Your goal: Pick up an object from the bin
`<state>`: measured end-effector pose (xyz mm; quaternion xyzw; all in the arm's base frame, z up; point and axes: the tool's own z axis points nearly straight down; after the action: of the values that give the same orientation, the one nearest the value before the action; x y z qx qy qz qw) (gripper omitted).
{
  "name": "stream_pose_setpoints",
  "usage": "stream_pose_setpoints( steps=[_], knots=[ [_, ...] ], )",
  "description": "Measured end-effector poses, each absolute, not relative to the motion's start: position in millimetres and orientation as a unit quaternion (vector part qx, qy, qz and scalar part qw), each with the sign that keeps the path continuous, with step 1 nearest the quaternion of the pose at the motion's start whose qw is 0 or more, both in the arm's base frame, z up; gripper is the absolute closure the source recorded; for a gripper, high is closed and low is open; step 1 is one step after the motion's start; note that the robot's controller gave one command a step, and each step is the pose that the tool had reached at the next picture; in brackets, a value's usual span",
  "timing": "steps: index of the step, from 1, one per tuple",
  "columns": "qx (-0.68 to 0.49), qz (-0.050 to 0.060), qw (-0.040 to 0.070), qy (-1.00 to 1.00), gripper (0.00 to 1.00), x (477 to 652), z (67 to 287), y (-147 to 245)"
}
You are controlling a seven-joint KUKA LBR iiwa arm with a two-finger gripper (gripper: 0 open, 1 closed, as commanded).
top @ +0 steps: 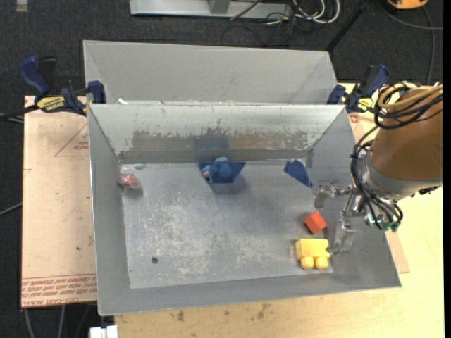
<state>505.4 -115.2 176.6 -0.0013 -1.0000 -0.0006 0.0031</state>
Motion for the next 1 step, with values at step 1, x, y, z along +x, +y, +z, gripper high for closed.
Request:
stream_pose_setpoints(
  steps=[1],
  knots=[
    [0.062, 0.000, -0.004, -0.998, 0.00, 488.3, 67.8, -123.7]
  ],
)
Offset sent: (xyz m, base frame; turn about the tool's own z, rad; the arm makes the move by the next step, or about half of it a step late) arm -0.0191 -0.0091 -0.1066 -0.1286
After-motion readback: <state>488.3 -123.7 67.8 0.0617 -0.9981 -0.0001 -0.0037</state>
